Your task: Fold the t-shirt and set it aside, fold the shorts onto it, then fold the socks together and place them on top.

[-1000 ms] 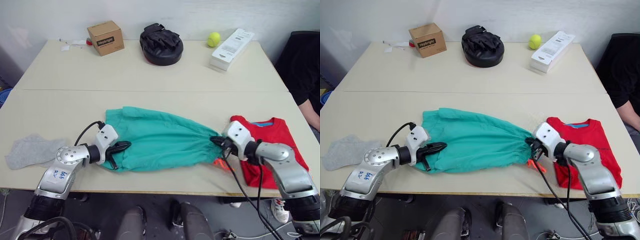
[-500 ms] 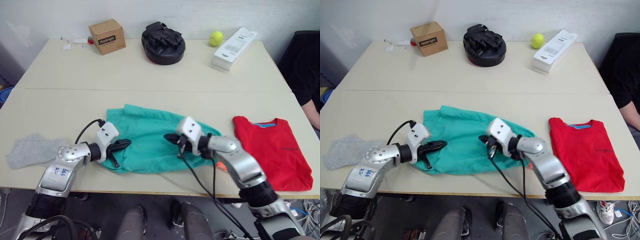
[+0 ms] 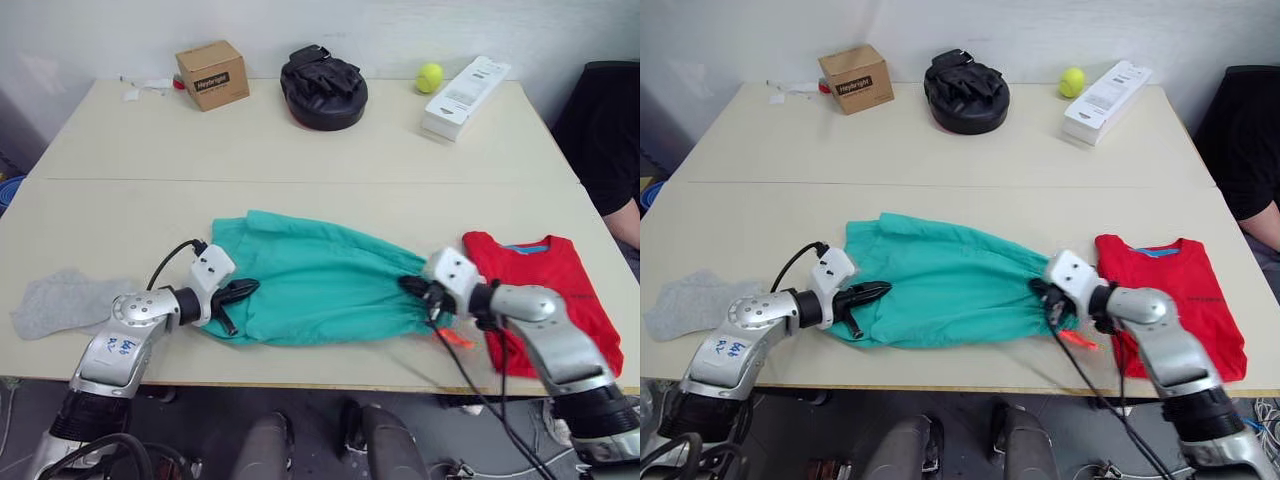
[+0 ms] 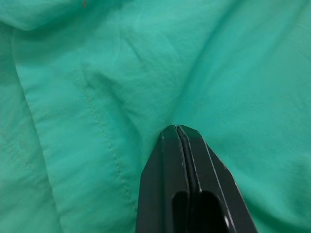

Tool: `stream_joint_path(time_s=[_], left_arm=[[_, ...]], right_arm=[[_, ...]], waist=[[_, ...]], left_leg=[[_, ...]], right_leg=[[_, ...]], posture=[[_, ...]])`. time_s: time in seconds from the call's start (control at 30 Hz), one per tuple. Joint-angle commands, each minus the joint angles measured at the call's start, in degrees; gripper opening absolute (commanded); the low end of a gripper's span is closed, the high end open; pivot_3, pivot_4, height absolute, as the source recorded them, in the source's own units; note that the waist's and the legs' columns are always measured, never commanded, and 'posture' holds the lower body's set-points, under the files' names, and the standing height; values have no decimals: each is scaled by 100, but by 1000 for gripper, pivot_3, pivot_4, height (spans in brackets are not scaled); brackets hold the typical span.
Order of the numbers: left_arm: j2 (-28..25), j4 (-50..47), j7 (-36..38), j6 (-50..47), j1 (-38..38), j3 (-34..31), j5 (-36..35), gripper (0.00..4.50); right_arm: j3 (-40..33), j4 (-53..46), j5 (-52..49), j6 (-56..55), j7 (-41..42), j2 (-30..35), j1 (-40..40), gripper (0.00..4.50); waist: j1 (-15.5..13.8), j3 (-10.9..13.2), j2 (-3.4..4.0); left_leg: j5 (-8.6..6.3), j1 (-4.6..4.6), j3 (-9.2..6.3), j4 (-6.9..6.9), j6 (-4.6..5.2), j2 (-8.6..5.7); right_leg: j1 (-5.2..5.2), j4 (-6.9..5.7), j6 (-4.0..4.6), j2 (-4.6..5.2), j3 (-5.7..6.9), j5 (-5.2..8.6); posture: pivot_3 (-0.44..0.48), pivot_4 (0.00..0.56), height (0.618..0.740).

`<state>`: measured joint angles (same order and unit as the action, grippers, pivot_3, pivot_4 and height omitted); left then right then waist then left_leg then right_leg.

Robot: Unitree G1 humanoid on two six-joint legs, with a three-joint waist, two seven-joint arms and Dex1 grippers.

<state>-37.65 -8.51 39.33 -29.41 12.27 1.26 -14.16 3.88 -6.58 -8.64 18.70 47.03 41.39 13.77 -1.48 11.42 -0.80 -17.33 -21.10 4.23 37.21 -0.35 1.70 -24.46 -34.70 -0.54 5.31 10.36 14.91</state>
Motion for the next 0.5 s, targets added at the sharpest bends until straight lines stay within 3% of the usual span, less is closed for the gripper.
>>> stream_joint_path(time_s=[0.03,0.23,0.33,0.43,0.5], left_arm=[[-102,231,-52,-123,-187,52,223,0],[-504,-453,417,-146,-299,-438,-206,0],[-792,-847,741,-231,-444,-659,-474,622],[-890,-1223,983,-490,-365,-808,-897,1552],[-868,-1379,1065,-684,-183,-830,-1156,2249]], right_arm=[[-335,112,-163,-188,110,75,-59,16],[-666,-863,-844,-597,968,411,-148,16],[-837,-1319,-1186,-477,1356,718,-340,175],[-1046,-1721,-1531,-328,1691,1016,-672,876],[-1219,-1985,-1780,-152,1823,1165,-926,1612]], waist=[[7,0,0],[22,12,8],[-6,25,7],[-54,29,2],[-123,32,5]], left_leg=[[0,-1,2,0,1,2],[2,-12,14,-4,1,7],[3,-14,19,-11,25,6],[-16,-17,19,-8,32,5],[-30,-25,19,-4,48,0]], right_leg=[[0,4,0,-1,0,0],[-17,6,-1,-7,-2,-1],[-31,-6,1,-8,-12,-2],[-29,-4,16,-7,-12,-10],[-29,6,15,-2,-12,-9]], posture=[[0,150,740],[0,150,740],[0,150,740],[0,150,740],[0,150,740]])
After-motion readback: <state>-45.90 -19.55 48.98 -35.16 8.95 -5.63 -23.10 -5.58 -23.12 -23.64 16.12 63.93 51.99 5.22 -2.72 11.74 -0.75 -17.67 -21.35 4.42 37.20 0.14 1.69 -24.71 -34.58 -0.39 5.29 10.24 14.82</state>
